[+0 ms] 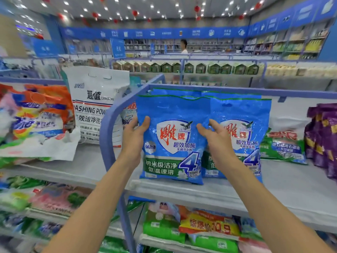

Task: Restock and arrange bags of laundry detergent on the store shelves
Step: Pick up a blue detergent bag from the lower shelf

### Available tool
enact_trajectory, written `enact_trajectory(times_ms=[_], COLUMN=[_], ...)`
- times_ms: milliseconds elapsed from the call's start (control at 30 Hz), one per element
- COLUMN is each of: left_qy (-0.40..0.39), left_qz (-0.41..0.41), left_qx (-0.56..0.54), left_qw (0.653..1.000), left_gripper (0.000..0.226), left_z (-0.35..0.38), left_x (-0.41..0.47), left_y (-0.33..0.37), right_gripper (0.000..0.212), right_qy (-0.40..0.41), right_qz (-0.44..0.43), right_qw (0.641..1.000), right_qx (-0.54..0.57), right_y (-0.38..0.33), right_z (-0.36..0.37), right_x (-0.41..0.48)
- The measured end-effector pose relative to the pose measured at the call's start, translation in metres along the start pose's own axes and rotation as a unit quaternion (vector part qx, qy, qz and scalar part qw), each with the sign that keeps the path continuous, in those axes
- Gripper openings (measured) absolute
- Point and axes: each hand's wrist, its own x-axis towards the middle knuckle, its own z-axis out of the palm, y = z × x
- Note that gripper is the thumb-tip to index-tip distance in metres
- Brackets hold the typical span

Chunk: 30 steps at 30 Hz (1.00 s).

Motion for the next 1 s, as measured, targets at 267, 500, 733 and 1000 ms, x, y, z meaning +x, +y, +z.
enact_trajectory(times_ms=[267,500,733,1000], left_qy=[0.077,0.101,-0.031,0.044], left_qz=[-0.016,0.012,-0.134,-0.143], left_qx=[-0.024,0.016,0.146,0.125], left_qw=[0.997,0.995,0.980,0.981], left_gripper=[0.018,0.019,0.037,0.032], left_z=[0.009,-0.002,-0.033,-0.029], left_x=[0.041,0.036,-0.014,-0.015], left_y=[-0.004,-0.013,-0.031,-0.042], right_gripper=[0.033,0.031,0.035,0.022], right_qy=[0.025,0.013,-0.060,-0.021], right_qz=[0.038,0.050,0.066,0.090], right_qw=[0.997,0.998,0.968,0.978], right_qx=[0.062,0.046,-0.235,-0.186], right_y=[-0.009,0.001,0.037,0.043], right_z=[0.014,0.012,-0.001,0.017], right_x=[0.022,0.016,-0.046,-0.038])
